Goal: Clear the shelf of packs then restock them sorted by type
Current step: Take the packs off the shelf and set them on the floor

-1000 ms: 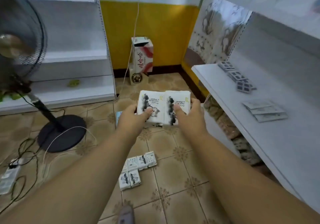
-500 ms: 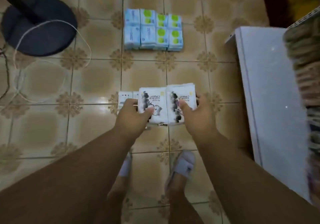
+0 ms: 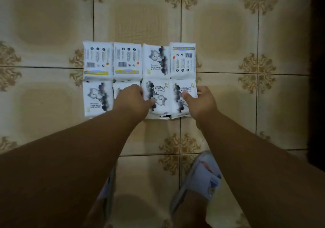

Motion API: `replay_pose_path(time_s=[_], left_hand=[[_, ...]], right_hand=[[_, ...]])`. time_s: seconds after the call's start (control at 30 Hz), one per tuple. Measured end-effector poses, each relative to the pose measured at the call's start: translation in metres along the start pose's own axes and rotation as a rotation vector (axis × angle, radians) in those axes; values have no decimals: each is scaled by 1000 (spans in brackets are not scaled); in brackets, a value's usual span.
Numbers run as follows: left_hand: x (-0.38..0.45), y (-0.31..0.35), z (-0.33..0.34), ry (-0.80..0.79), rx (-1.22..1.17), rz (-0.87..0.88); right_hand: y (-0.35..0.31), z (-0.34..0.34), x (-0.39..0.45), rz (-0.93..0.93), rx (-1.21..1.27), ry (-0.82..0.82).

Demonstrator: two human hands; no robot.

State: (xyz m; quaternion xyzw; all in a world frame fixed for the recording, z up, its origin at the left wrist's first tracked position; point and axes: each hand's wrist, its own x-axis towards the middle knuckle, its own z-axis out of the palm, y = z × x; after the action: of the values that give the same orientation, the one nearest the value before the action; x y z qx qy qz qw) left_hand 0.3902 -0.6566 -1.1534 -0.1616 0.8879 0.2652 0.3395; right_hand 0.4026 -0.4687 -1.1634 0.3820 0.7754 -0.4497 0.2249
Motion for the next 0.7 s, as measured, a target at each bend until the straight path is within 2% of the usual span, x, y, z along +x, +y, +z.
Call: replay_pose_path(time_s=[0.2, 0.37, 0.47, 0.57, 0.7], left_hand=[[-1, 8, 15, -31, 32, -5], [-61, 39, -26, 15, 17, 21], [-133, 83, -80, 45, -25, 144], [-219, 133, -154, 77, -30, 294], [-327, 206, -276, 180, -15, 531]], right_hand=[[6, -6, 19, 81, -103, -221], [-28, -35, -36, 8, -281, -327], [-77, -74, -115, -159, -354, -233], [-146, -132, -212, -337, -297, -131], [-251, -233, -344, -507, -209, 100]])
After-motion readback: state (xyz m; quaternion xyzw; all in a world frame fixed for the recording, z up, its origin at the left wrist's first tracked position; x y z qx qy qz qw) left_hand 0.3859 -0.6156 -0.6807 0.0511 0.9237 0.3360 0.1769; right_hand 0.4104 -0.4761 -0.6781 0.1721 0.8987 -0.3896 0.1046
